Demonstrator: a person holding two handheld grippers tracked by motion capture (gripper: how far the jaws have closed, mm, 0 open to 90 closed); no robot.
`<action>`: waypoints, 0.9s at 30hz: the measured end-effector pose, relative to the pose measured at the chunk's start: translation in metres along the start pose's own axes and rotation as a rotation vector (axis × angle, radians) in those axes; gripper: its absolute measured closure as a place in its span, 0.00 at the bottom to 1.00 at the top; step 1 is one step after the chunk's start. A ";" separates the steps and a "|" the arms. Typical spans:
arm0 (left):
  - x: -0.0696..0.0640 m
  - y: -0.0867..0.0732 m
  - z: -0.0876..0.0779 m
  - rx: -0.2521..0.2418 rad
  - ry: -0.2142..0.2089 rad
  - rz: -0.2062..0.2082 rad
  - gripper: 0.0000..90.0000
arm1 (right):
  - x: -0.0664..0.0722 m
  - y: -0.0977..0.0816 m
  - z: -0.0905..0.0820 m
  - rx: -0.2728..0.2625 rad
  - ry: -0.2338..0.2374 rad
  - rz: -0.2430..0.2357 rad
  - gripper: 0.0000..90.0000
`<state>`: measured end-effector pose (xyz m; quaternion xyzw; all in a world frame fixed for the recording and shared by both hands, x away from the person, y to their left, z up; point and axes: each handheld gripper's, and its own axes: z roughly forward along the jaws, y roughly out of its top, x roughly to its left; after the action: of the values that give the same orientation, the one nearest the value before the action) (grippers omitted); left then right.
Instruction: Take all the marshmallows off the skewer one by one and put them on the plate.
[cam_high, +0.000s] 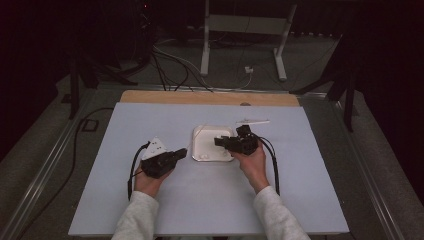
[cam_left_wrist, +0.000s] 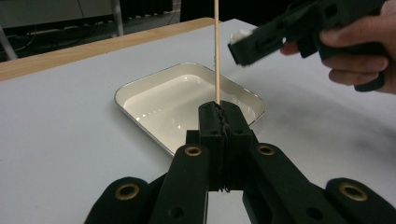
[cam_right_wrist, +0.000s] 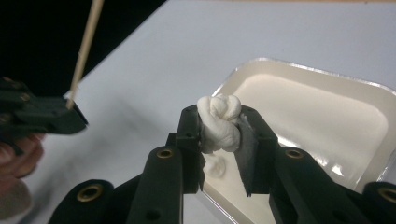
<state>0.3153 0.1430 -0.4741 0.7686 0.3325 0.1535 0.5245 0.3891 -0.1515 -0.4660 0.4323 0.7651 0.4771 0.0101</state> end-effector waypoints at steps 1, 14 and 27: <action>0.000 0.000 0.000 0.000 0.000 0.000 1.00 | 0.000 -0.001 0.002 0.008 -0.006 -0.005 0.81; 0.000 0.001 -0.001 -0.011 0.002 -0.019 1.00 | -0.001 -0.012 0.017 0.080 -0.045 -0.026 0.80; 0.000 0.003 -0.003 -0.021 0.006 -0.034 1.00 | -0.003 -0.017 0.026 0.145 -0.071 -0.043 0.73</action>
<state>0.3142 0.1444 -0.4704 0.7568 0.3453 0.1502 0.5343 0.3908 -0.1378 -0.4937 0.4320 0.8058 0.4046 0.0162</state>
